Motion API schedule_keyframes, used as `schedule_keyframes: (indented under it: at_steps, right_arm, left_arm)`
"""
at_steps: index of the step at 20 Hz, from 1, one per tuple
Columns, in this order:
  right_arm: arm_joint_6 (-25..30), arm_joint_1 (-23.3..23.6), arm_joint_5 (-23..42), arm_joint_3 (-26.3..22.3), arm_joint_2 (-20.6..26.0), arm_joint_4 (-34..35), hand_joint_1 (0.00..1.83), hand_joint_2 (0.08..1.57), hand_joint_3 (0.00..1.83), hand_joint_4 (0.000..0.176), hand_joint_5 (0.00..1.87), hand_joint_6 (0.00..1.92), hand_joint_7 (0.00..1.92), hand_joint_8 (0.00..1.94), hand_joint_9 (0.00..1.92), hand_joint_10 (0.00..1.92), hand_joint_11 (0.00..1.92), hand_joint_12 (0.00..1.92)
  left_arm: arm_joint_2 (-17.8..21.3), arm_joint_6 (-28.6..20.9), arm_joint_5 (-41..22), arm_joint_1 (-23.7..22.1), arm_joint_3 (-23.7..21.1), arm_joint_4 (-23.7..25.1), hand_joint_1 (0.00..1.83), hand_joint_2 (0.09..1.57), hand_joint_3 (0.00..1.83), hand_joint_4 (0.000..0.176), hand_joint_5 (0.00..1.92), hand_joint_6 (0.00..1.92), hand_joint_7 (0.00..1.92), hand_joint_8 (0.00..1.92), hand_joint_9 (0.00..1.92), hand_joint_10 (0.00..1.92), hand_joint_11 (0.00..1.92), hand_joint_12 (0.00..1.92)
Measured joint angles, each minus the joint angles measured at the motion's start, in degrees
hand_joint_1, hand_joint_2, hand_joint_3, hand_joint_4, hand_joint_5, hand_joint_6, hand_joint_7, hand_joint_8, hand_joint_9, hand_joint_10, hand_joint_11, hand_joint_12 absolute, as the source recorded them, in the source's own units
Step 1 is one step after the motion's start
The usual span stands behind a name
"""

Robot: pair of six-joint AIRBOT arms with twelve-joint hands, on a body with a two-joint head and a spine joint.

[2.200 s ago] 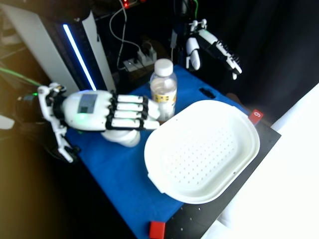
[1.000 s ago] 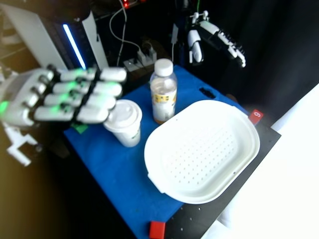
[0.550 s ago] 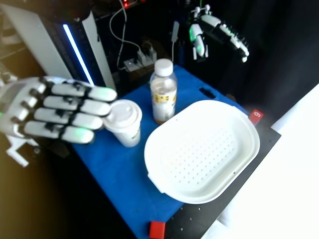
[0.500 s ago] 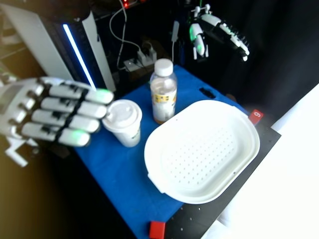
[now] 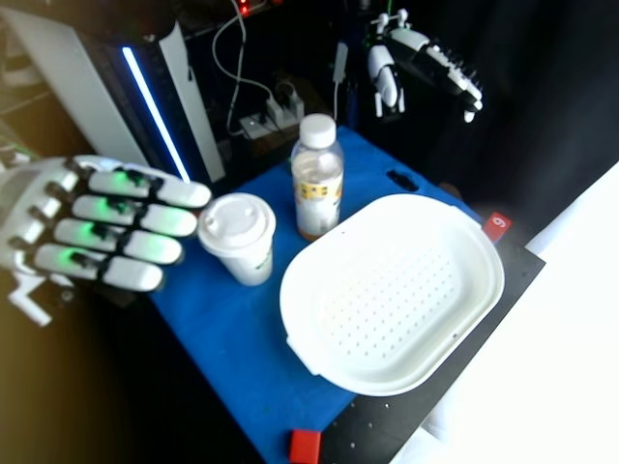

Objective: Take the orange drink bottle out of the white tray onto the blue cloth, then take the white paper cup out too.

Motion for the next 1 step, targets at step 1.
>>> schedule_keyframes:
  at_steps: [1]
  right_arm:
    - [0.00,0.00,0.59,0.00,0.50,0.24,0.26,1.40,0.00,0.000,0.00,0.00,0.00,0.00,0.00,0.00,0.00,0.00]
  left_arm:
    - [0.26,-0.02,-0.02,-0.31,-0.02,0.04,0.59,1.34,0.00,0.124,0.14,0.00,0.12,0.01,0.16,0.02,0.00,0.88]
